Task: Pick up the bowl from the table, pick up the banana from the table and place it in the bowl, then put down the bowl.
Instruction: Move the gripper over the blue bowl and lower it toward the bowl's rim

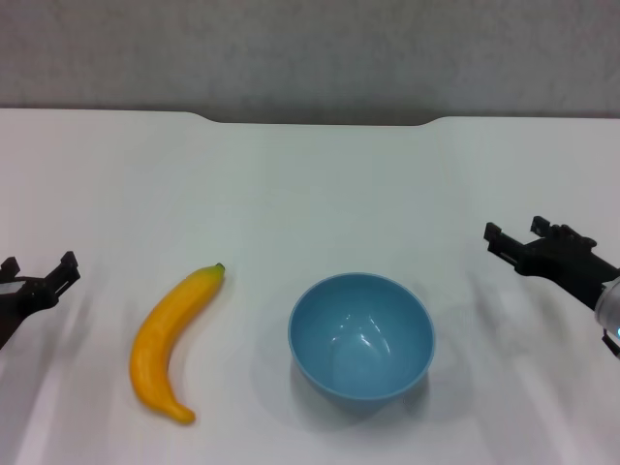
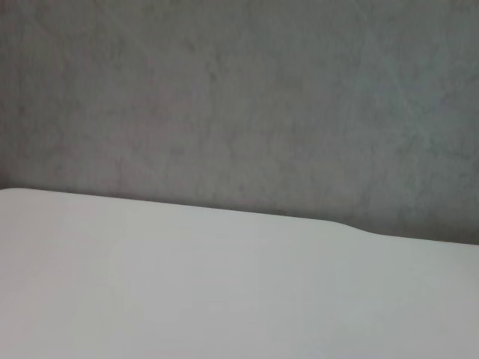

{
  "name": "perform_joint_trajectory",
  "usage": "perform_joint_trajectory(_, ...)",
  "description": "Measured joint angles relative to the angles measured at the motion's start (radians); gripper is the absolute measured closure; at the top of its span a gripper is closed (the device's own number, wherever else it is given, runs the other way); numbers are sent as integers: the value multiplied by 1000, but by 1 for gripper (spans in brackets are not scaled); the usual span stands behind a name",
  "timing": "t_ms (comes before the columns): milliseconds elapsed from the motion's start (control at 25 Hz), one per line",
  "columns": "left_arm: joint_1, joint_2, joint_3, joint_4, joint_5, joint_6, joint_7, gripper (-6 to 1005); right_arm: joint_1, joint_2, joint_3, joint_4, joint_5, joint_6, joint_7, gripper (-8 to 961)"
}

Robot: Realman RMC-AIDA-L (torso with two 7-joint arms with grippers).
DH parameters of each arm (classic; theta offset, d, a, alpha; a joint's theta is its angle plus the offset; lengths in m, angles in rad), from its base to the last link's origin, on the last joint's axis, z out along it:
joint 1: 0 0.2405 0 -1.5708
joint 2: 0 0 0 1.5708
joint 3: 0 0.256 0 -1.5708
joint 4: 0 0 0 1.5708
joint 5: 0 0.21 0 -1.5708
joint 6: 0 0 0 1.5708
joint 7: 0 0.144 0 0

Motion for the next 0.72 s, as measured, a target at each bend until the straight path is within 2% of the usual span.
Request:
perform_joint_trajectory(400, -5, 1, 19, -4, 15, -12, 0, 111, 11, -3, -36, -2, 0, -6, 1, 139)
perform_joint_trajectory(640, -6, 1, 32, -4, 17, -3, 10, 112, 7, -2, -39, -20, 0, -6, -4, 53)
perform_joint_trajectory(720, -5, 1, 32, -5, 17, -3, 9, 110, 6, -2, -45, -28, -1, -5, 3, 54)
